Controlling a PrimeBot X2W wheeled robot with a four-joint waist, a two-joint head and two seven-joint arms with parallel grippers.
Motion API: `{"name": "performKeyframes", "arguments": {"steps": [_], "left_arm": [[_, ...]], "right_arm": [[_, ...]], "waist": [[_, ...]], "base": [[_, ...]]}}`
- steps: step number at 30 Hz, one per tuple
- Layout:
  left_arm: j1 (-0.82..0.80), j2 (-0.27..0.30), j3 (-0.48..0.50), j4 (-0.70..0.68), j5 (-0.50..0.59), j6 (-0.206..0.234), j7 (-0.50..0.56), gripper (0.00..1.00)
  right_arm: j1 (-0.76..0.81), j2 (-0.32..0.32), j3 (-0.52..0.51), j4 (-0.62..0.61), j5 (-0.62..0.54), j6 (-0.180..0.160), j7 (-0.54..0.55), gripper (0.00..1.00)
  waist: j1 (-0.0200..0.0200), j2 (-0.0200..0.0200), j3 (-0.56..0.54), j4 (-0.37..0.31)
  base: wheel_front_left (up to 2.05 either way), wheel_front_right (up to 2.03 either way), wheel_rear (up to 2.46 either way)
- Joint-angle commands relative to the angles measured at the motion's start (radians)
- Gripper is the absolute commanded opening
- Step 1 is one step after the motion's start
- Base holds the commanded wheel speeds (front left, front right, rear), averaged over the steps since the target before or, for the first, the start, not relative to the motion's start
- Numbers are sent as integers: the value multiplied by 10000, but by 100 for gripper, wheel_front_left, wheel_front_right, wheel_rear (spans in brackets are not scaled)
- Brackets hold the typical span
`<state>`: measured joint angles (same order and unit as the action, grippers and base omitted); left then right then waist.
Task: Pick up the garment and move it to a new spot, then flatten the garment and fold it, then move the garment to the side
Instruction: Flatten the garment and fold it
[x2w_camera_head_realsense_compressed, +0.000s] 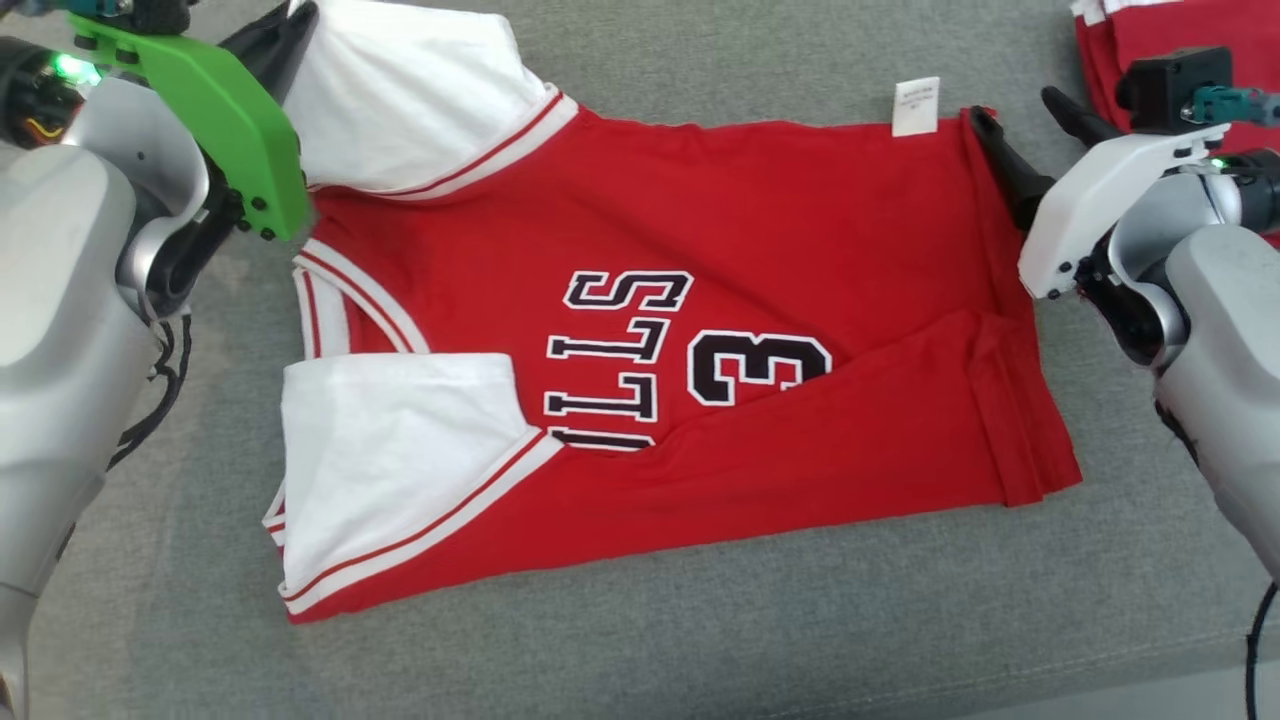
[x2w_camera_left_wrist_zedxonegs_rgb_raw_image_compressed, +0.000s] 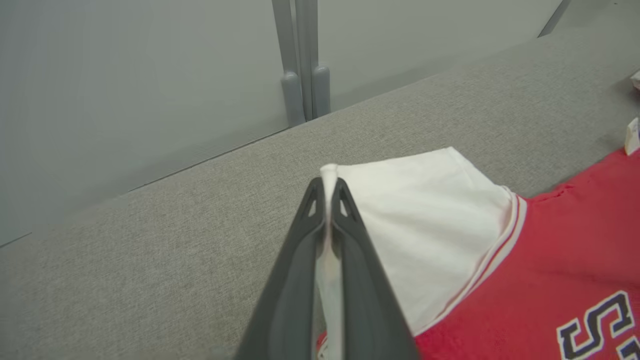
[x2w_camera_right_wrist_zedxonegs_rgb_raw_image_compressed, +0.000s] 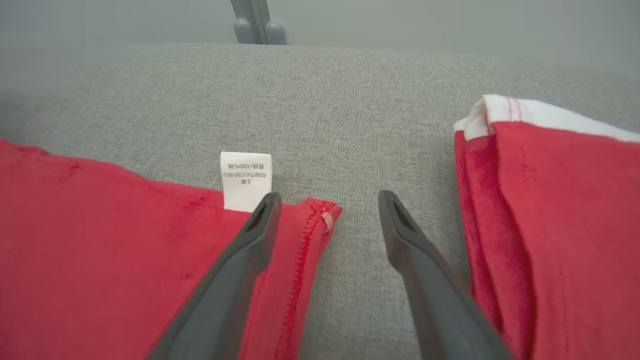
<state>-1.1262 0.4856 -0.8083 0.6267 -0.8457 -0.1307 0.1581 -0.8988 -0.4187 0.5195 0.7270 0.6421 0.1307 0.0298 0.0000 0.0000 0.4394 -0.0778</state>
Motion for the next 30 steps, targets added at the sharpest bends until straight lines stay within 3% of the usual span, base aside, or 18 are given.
{"name": "performKeyframes", "arguments": {"steps": [1, 8, 18, 19, 20, 21, 30], "left_arm": [[215, 82, -73, -231, -92, 9, -47, 0], [676, 272, -425, -1303, -127, 23, 16, 0], [882, 362, -547, -1731, -49, 262, 68, 0], [889, 396, -556, -1718, -13, 272, 57, 0], [887, 415, -557, -1701, 1, 313, 39, 0], [876, 438, -568, -1680, 37, 349, 15, 0], [318, 551, -392, -1179, 380, 620, -557, 0]], "right_arm": [[-138, -138, 117, 118, 111, -1, 135, 100], [-446, -608, 805, 814, 641, -1, 759, 100], [-695, -496, 1827, 1726, 1049, -1, 1131, 100], [-698, -491, 1955, 1781, 1110, -1, 1179, 82], [-712, -491, 2053, 1806, 1154, -1, 1178, 27], [-726, -502, 2174, 1801, 1167, -1, 1102, 0], [-1604, -777, 2586, 1772, 1135, -10, -332, 0]], "waist": [[0, 0, -221, 612], [0, 0, 14, 942], [0, 0, 125, 883], [0, 0, 115, 862], [0, 0, 107, 843], [0, 0, 94, 819], [0, 0, 146, 651]], "base": [[0, 0, 0], [0, 0, 0], [0, 0, 0], [0, 0, 0], [0, 0, 0], [0, 0, 0], [0, 0, 0]]}}
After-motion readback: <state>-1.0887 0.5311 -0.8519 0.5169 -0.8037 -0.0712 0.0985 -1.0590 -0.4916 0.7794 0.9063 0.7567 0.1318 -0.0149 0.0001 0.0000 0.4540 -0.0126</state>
